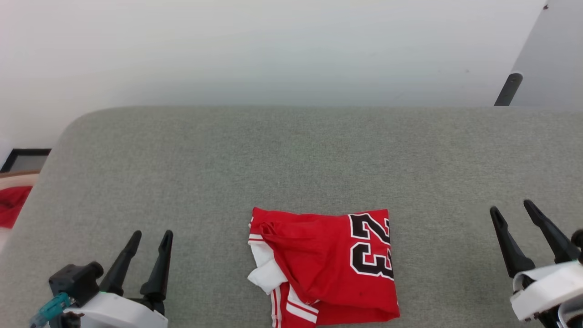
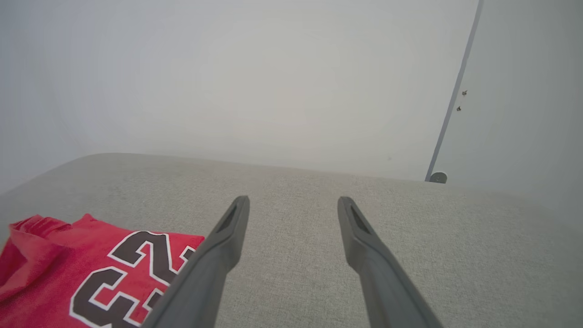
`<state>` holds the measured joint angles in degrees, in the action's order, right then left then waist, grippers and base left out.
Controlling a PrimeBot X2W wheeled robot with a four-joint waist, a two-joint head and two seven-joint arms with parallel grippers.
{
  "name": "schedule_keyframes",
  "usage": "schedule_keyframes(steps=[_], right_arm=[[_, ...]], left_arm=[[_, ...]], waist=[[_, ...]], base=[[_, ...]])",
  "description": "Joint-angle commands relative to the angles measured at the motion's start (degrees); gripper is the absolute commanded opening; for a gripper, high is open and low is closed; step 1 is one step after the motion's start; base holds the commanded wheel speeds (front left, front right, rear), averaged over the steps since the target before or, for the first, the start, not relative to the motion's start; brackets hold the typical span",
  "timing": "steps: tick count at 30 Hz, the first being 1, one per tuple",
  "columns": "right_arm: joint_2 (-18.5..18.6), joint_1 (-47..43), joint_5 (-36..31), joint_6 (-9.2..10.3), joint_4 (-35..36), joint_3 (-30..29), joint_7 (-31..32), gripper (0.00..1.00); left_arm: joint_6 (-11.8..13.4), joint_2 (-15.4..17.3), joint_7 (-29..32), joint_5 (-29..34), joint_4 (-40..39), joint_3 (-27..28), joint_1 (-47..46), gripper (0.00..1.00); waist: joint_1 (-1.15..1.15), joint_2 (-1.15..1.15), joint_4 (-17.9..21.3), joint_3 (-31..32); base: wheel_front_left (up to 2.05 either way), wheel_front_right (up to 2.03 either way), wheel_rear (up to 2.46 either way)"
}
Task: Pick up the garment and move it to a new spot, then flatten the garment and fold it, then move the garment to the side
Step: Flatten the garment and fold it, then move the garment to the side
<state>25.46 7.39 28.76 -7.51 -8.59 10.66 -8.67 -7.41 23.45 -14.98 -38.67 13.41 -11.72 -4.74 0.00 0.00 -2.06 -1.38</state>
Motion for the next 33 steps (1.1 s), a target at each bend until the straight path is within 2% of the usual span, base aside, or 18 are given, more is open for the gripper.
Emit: schedule_keyframes(steps=[1,17,26,33], right_arm=[[-0.5,-1.4,-0.1,0.05,-0.2,-1.0,-0.5,1.0],[-4.1,-7.7,-2.0,0.05,1.4,-6.3,-1.1,1.0],[-4.8,-8.5,-2.5,0.05,1.6,-6.7,-0.9,1.0],[-5.1,-8.9,-2.4,0.05,1.6,-5.4,-0.1,1.0]], left_arm=[[-0.1,-0.1,-0.2,0.7,-0.3,0.5,0.9,1.0],[-0.1,-0.7,-0.2,4.2,-1.8,2.9,2.6,1.0],[-0.1,-1.6,-0.2,5.8,-2.4,4.0,3.1,1.0],[-0.1,-1.9,-0.2,6.4,-2.8,4.5,3.1,1.0]], waist=[[0.0,0.0,0.6,0.6],[0.0,0.0,1.3,1.9],[0.0,0.0,0.9,2.3],[0.0,0.0,-0.7,2.6]], base=[[0.0,0.0,0.0],[0.0,0.0,0.0],[0.0,0.0,0.0],[0.0,0.0,0.0]])
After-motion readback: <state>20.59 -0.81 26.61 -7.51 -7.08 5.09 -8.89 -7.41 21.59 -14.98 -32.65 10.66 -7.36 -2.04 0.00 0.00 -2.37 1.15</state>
